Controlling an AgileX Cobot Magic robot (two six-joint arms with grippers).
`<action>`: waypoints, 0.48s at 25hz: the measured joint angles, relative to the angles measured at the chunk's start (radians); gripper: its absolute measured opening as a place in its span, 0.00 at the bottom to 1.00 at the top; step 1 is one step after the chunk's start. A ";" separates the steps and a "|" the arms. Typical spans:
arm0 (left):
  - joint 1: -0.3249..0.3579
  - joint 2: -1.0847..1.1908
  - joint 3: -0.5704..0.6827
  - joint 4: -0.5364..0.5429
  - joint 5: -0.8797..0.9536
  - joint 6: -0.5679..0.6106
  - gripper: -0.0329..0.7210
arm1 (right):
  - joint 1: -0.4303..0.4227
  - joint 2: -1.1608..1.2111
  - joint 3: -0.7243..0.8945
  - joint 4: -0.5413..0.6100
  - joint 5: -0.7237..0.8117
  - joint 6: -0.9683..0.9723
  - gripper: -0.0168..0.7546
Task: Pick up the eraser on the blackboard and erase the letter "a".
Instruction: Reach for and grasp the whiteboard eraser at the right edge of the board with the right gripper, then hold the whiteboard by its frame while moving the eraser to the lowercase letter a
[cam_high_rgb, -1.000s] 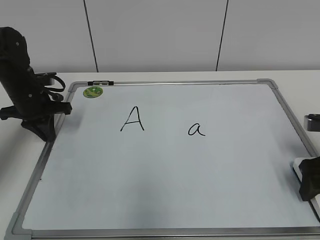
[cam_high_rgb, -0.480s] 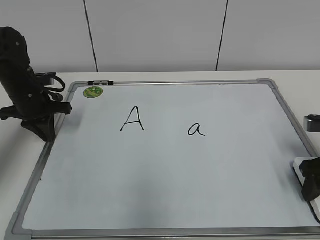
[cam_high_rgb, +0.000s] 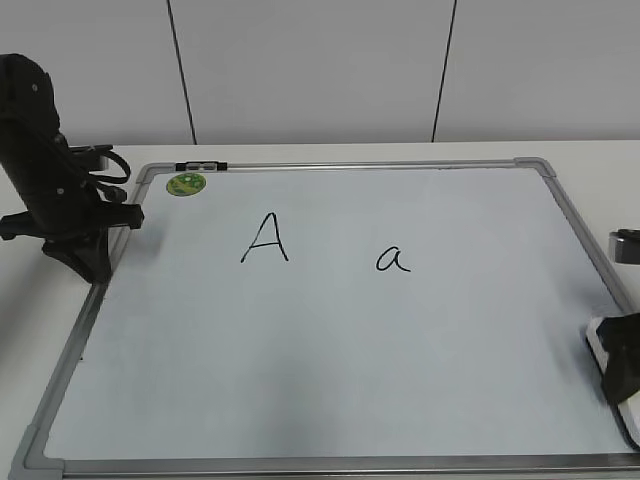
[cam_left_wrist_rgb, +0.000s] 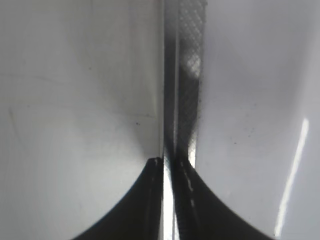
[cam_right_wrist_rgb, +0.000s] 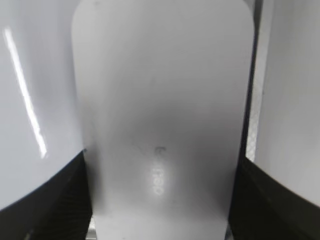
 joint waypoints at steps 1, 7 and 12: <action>0.000 0.000 0.000 0.000 0.000 0.000 0.12 | 0.000 0.000 -0.007 0.009 0.021 0.005 0.70; 0.000 0.000 0.000 -0.001 0.000 0.000 0.12 | 0.006 0.002 -0.131 0.064 0.226 0.009 0.70; 0.001 0.000 0.000 -0.005 0.000 0.000 0.12 | 0.098 0.037 -0.270 0.069 0.315 0.017 0.70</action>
